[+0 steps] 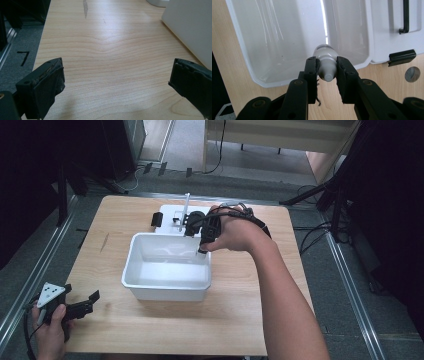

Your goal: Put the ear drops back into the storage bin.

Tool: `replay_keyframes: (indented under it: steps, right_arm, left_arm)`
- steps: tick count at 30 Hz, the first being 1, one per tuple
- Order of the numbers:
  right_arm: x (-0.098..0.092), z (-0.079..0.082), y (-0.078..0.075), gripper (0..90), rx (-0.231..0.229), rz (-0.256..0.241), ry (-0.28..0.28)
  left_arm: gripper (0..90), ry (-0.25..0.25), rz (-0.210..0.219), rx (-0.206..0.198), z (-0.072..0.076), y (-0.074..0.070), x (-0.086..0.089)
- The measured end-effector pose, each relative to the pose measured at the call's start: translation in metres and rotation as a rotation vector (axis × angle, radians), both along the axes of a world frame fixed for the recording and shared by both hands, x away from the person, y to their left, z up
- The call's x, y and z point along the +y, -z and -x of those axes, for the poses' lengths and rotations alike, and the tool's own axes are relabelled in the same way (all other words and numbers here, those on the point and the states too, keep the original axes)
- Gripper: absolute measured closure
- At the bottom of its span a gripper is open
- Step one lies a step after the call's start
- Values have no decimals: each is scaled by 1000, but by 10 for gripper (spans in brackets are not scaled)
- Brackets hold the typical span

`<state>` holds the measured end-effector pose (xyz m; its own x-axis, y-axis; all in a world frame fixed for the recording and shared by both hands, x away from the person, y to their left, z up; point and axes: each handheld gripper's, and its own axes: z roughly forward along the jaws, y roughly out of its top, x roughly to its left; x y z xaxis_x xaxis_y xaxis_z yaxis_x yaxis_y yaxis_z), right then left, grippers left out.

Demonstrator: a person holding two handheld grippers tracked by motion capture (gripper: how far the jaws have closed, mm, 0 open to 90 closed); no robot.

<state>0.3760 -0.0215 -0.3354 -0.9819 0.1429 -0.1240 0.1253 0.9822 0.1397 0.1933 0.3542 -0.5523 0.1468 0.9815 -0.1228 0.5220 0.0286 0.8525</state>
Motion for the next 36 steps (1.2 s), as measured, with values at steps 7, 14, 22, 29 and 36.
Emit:
replay_keyframes:
  steps: [7,14,22,29,36]
  right_arm:
    - [-1,-3,11,722,13,15,9]
    - [-1,-6,27,722,19,29,8]
    - [-1,-8,39,721,32,28,-1]
    - [2,-7,46,721,40,51,8]
    - [3,-10,55,720,41,51,4]
  left_arm:
    - [3,0,0,-3,0,0,0]
    - [3,2,-2,-1,0,0,0]
    - [3,3,-2,0,0,0,0]
    - [3,2,-2,-2,0,0,0]
    - [3,3,-2,-2,0,0,0]
